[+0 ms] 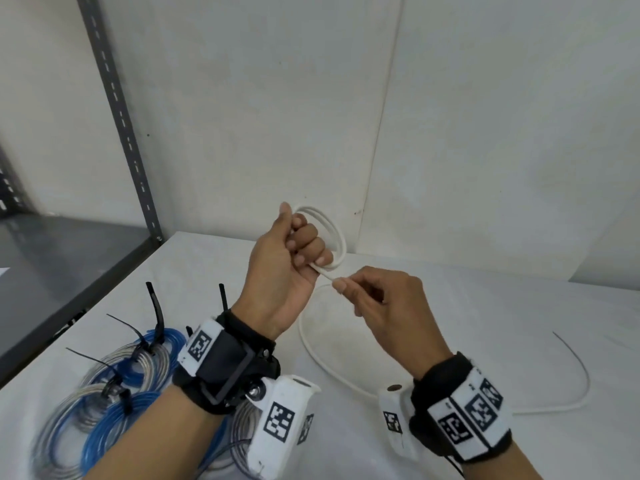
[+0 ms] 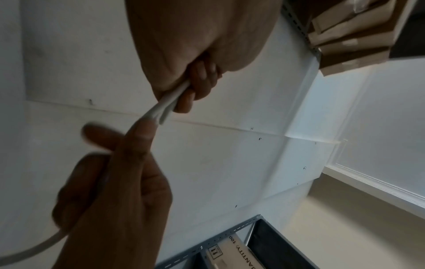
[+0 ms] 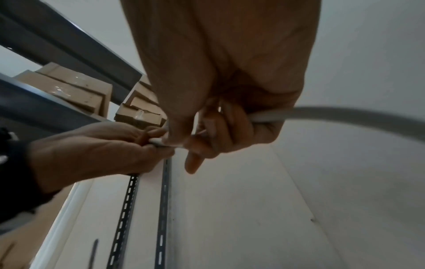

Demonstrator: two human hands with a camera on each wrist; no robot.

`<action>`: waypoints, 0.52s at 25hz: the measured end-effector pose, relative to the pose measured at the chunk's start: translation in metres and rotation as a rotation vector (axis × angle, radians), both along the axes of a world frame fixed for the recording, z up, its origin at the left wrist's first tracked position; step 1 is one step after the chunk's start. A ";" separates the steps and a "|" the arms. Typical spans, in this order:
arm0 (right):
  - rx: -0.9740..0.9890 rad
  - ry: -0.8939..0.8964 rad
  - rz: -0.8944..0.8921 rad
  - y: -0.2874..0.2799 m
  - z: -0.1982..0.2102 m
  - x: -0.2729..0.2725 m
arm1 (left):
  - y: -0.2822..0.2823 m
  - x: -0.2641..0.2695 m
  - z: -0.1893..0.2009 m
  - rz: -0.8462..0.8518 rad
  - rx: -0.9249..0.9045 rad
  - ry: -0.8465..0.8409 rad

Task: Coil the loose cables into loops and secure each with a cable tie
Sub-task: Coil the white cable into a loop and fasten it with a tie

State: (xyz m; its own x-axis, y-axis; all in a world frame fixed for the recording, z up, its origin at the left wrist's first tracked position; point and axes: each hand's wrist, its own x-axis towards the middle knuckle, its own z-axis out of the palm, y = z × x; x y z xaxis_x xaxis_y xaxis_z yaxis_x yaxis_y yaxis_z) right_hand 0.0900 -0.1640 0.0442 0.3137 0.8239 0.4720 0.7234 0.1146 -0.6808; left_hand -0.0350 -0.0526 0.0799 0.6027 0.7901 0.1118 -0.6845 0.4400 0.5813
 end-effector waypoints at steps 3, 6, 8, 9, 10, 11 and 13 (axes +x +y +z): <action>-0.169 -0.142 -0.121 -0.002 0.003 0.014 | 0.000 -0.003 0.002 -0.037 0.039 0.014; -0.229 -0.206 -0.212 -0.003 -0.002 0.021 | 0.000 -0.003 0.001 -0.048 0.036 0.060; -0.220 -0.221 -0.209 -0.002 -0.004 0.019 | -0.002 -0.002 0.001 -0.032 0.041 0.099; -0.218 -0.218 -0.193 -0.002 -0.004 0.018 | -0.003 -0.001 0.001 -0.015 0.059 0.132; -0.232 -0.208 -0.169 -0.002 -0.003 0.018 | -0.002 -0.002 0.001 0.006 0.088 0.172; -0.265 -0.187 -0.137 -0.003 -0.002 0.020 | 0.000 -0.004 0.002 0.023 0.120 0.213; -0.349 -0.158 -0.105 -0.007 0.001 0.029 | 0.008 -0.012 0.006 0.042 0.178 0.257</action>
